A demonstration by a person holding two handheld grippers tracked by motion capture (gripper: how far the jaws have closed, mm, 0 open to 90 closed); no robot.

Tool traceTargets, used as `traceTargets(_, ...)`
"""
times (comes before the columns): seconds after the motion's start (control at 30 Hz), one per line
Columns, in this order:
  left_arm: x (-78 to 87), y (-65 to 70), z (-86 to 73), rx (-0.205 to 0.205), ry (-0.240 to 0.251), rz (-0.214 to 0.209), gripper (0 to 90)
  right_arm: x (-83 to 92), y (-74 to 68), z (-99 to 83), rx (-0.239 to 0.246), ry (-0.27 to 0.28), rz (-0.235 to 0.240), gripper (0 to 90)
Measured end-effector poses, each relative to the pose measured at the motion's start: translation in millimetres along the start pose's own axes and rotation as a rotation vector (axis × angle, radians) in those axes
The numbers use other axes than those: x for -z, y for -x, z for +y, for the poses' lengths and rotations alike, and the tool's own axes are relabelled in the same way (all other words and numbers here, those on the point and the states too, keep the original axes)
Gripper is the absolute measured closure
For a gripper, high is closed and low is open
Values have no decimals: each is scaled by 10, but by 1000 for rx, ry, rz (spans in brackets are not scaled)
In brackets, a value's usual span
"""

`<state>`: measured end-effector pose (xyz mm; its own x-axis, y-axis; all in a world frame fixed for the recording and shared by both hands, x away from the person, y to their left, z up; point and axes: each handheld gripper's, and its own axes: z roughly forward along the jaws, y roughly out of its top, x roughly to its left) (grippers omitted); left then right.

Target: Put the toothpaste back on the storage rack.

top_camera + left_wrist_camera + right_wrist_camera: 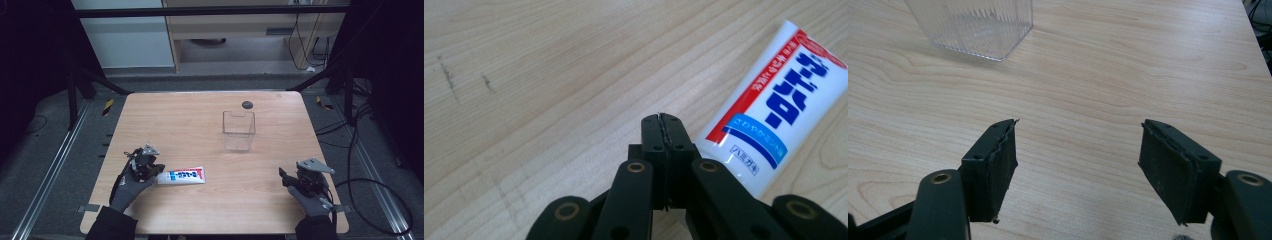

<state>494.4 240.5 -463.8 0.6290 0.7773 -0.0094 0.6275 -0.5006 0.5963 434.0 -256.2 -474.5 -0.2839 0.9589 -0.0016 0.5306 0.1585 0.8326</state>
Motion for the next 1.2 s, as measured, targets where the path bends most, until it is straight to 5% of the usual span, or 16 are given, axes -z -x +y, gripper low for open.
traceTargets(0.7,185,249,-254,-33,11,-45,892,9,-2,-1,-6,-4,1,307)
traceTargets(0.97,190,280,-245,-32,9,-32,883,10,1,-3,-6,-4,2,306)
traceTargets(1.2,364,171,-143,18,58,4,680,4,19,-8,-5,-3,0,306)
